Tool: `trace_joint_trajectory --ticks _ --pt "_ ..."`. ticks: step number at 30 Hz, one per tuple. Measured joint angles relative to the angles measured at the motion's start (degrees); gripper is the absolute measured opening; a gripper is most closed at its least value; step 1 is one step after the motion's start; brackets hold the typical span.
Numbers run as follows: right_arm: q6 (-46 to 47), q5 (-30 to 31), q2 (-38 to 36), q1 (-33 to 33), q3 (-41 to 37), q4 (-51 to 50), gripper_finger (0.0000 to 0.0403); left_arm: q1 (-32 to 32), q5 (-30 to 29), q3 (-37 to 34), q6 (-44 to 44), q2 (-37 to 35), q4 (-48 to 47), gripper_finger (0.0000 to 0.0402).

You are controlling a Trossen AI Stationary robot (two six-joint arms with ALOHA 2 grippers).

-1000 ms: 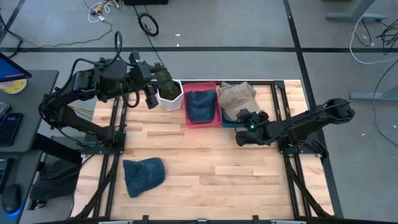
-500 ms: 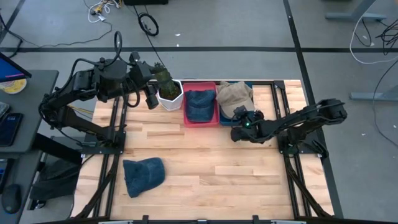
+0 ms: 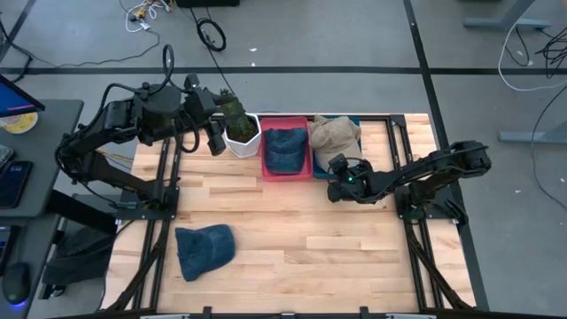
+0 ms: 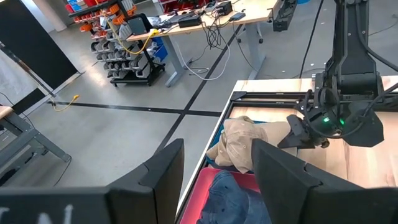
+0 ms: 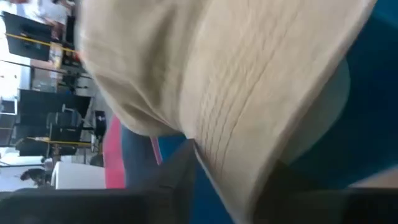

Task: Pick & Place hat
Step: Put the brown cap into the blue bin

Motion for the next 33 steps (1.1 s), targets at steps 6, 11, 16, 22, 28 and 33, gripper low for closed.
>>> trace_joint_trajectory --ticks 6,11,16,22,28,33 --pt "0.53 -0.8 -0.1 0.0 0.0 2.08 0.023 0.0 0.0 0.0 0.0 0.0 0.0 0.019" --pt "-1.32 -2.08 -1.72 0.44 -0.02 5.55 0.0304 0.0 -0.01 0.0 0.0 0.0 0.0 0.019" --pt "-5.69 -6.79 -6.71 0.9 -0.02 3.31 0.0328 0.0 -0.02 0.0 0.0 0.0 0.0 0.019" --pt "-6.68 -10.29 -14.06 0.81 -0.02 -4.58 0.0317 0.0 -0.02 0.0 0.0 0.0 -0.03 0.019" --pt "-11.43 -18.4 -19.09 0.76 -0.04 -5.9 0.0301 0.0 -0.03 -1.02 0.0 0.01 0.18 0.019" --pt "-15.26 -24.07 -22.51 0.72 -0.04 -5.58 0.0292 0.0 -0.02 -2.63 -0.02 0.04 0.11 0.019"
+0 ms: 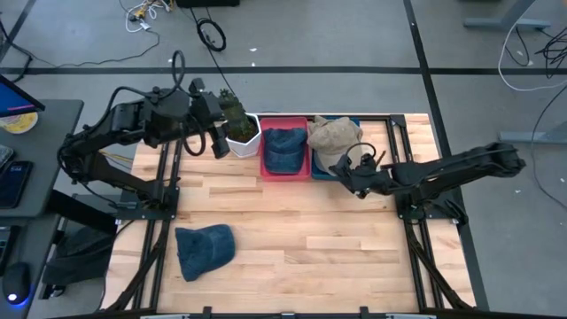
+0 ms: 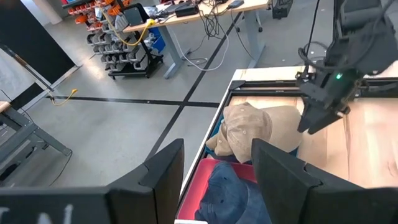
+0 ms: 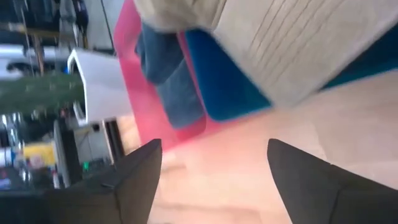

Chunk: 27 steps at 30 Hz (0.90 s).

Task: Pick & Place hat
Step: Put the brown cap into the blue bin

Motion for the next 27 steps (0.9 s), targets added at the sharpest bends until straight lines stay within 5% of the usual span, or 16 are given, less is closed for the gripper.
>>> trace_joint_trajectory --ticks 5,10,22,27 --pt "-5.59 -2.02 -3.38 0.01 0.0 -0.01 0.0279 0.0 0.01 -0.74 -0.02 0.01 0.38 0.019" --pt "-9.28 2.44 -8.16 -0.75 0.0 -2.13 0.0244 0.0 0.0 -0.74 -0.04 -0.02 0.59 0.019" --pt "-18.78 2.3 -19.66 -4.07 0.01 -12.88 0.002 0.0 0.0 -0.74 -1.66 -0.02 0.54 0.019" --pt "-29.75 0.67 -22.57 -4.17 0.72 -13.25 0.0014 0.01 0.01 -0.74 -3.36 -0.02 0.51 0.019"
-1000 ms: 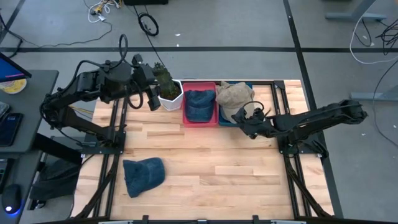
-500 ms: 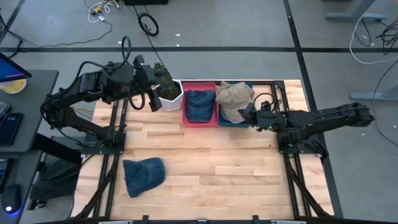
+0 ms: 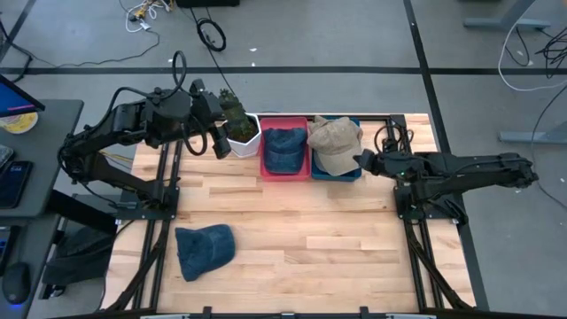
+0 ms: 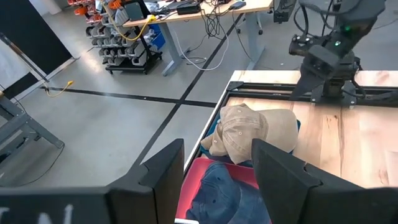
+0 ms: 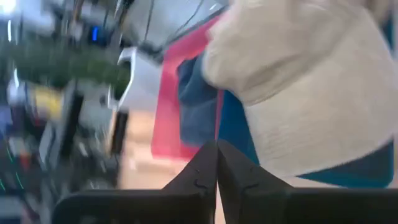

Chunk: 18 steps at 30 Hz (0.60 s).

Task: Pick & Place hat
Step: Put the brown cap into the blue bin

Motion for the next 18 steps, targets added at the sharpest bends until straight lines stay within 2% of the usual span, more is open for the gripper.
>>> trace_joint_trajectory --ticks 6,12,15,18 --pt "-30.55 -9.02 0.95 0.02 7.49 -4.73 0.0005 0.0 0.02 0.0 -0.08 0.0 0.06 0.019" --pt "-53.23 -9.0 5.85 0.02 19.56 -24.54 0.0002 0.08 -0.03 0.0 -2.72 0.0 0.1 0.019" --pt "-59.75 -9.17 9.05 0.02 23.49 -31.03 0.0004 0.08 -0.17 0.0 -4.41 0.0 0.1 0.019" --pt "-62.15 -11.88 10.76 0.02 23.71 -31.81 0.0008 0.08 -0.21 0.0 -6.41 0.0 0.1 0.019"
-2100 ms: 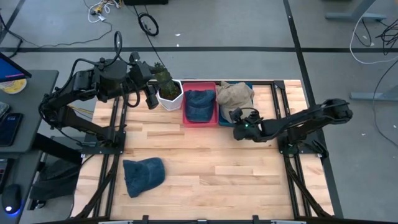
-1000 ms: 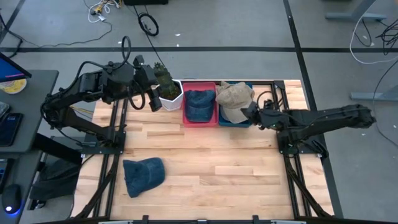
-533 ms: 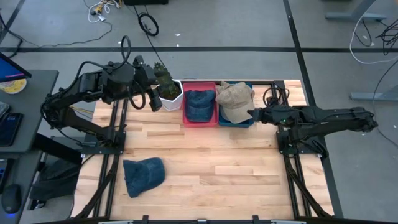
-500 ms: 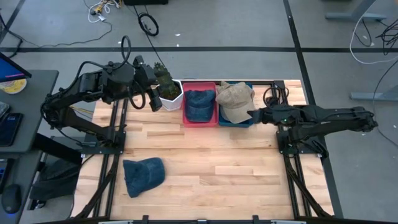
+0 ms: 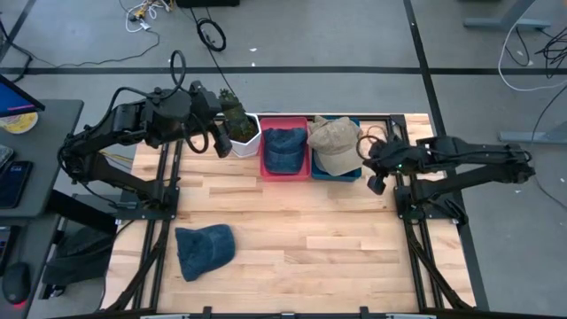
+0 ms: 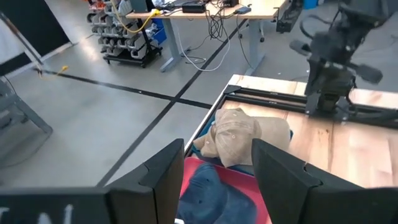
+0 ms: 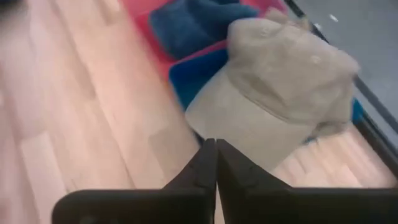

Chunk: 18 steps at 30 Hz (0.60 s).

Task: Pick & Place hat
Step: Put the brown cap into the blue bin

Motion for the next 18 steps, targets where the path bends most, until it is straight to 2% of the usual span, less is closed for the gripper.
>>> trace_joint_trajectory --ticks 4,6,10,13,18 --pt "-11.03 -3.29 1.68 0.0 -2.09 0.71 0.0017 -0.02 -0.12 0.0 -2.48 0.0 0.02 0.019" --pt "-16.98 -2.23 2.85 0.0 -2.39 -0.23 0.0019 -0.02 -0.74 0.0 -3.98 0.0 0.02 0.019" --pt "-22.12 1.15 4.9 -0.02 -3.47 -0.4 0.002 0.0 -2.56 0.01 -5.67 0.32 0.08 0.019" --pt "-28.25 0.34 6.7 -0.02 -4.25 1.66 0.0025 0.0 -4.04 -0.02 -5.66 1.04 0.22 0.019" --pt "-33.79 -1.23 9.76 -0.02 -5.16 0.73 0.0072 -0.01 -4.29 0.0 -5.66 3.06 1.04 0.019"
